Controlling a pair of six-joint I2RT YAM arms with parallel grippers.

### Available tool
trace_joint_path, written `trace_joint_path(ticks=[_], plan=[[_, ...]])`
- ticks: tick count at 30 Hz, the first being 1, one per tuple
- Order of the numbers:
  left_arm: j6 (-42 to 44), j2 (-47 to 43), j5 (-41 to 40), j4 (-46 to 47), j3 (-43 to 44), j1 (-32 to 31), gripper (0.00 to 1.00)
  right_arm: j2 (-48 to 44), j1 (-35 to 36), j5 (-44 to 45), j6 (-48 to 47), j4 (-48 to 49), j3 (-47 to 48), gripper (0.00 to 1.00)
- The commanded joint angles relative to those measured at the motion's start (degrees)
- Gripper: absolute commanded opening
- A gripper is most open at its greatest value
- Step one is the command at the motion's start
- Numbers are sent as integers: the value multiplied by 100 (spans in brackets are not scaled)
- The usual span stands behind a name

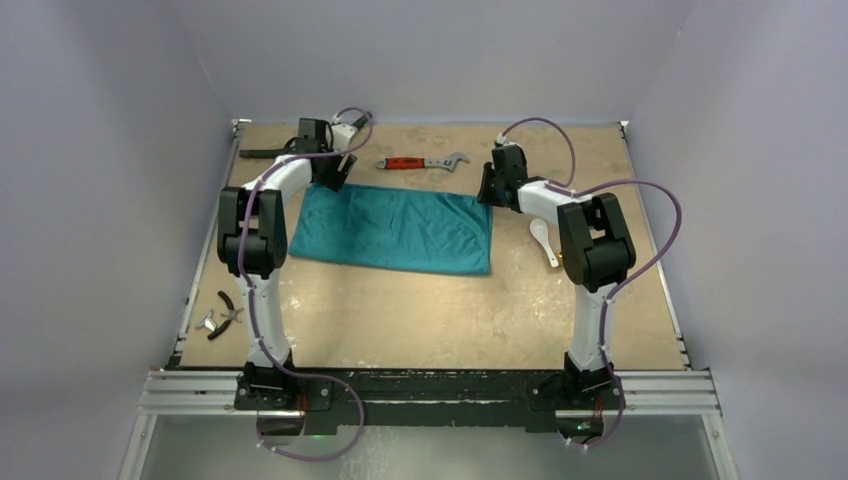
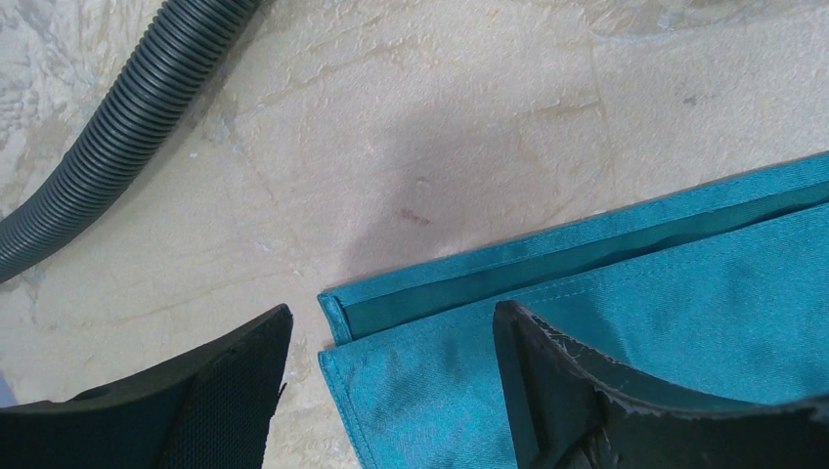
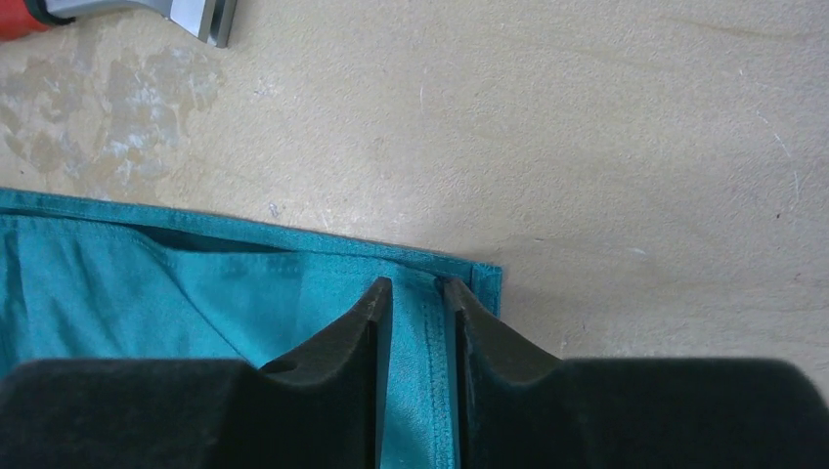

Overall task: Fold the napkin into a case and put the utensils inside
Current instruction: Fold and flatten the napkin at the center of the board.

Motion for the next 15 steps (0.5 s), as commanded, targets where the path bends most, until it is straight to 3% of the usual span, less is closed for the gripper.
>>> trace_joint_path(ticks=[1,5,11,15], plan=[[86,-142,-180,159,226,-19,73,-66,1,-74,24,21,158,23],[165,-56,-267,154,247,-19,73,-148,4,-20,-5,7,113,11],[292,-5,-475,277,217,-20,73,-397,1,122,-43,21,9,1],[349,41,-609,357,250,-19,72,-499,8,163,-70,50,-44,0]])
